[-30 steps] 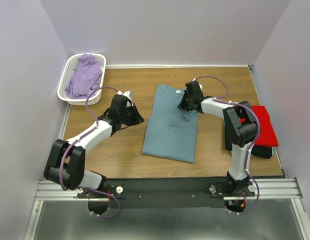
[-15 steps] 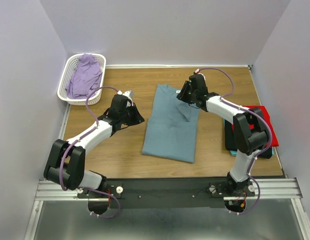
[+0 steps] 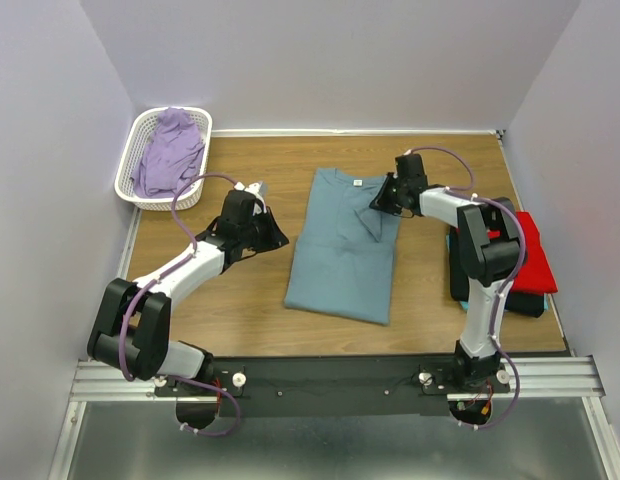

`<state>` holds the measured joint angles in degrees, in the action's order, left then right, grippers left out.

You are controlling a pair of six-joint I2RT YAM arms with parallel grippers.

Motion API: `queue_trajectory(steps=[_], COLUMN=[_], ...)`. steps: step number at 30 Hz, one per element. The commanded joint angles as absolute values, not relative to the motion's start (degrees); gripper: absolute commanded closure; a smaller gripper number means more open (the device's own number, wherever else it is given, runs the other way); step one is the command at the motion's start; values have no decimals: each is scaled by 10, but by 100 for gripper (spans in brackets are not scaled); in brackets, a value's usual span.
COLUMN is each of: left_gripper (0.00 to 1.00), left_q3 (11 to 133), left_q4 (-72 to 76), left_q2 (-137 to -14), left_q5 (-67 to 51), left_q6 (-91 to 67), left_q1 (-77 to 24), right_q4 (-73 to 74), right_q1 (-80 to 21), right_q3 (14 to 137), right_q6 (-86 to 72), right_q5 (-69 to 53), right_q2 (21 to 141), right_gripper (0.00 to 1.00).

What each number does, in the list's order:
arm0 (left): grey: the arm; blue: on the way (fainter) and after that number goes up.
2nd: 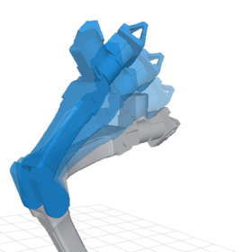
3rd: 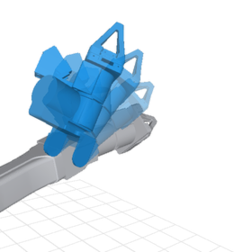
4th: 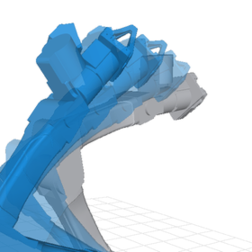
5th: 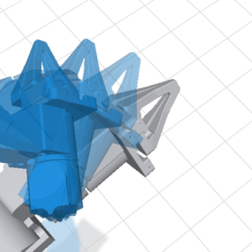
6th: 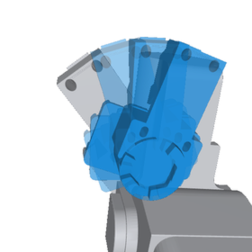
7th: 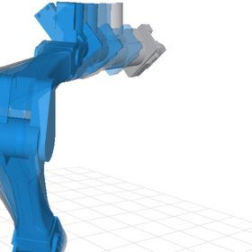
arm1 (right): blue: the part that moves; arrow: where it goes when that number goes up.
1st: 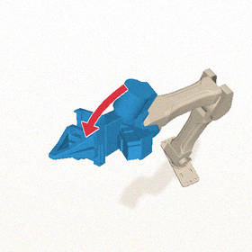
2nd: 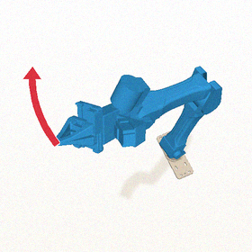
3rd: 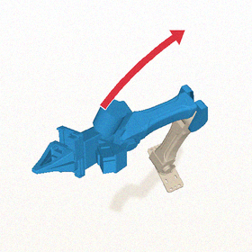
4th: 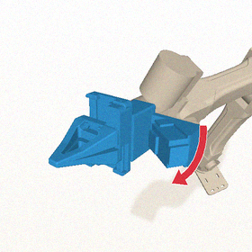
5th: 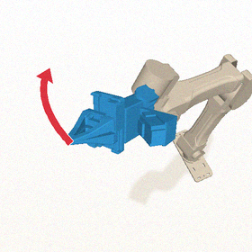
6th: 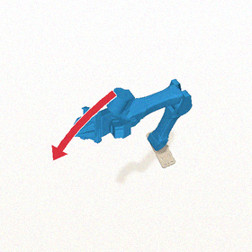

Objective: Fold and stack the t-shirts
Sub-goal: Fold the tshirt

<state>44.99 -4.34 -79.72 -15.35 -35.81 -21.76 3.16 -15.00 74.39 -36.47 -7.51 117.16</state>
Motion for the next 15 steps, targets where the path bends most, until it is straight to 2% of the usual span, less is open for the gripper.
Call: queue_trajectory(steps=[1,5,15], left_gripper=[85,85,85], left_q3=[439,437,435], left_q4=[-34,-31,-25], left_q2=[-791,-792,-788], left_q5=[-161,-161,-152], left_q6=[-354,-359,-370], left_q1=[-220,-220,-220], right_q4=[53,62,110], right_q1=[-149,-150,-194], right_q3=[754,760,863], right_q6=[-344,-330,-311], right_q5=[-75,-69,-81], right_q2=[1198,1211,1291], right_gripper=[83,82,82])
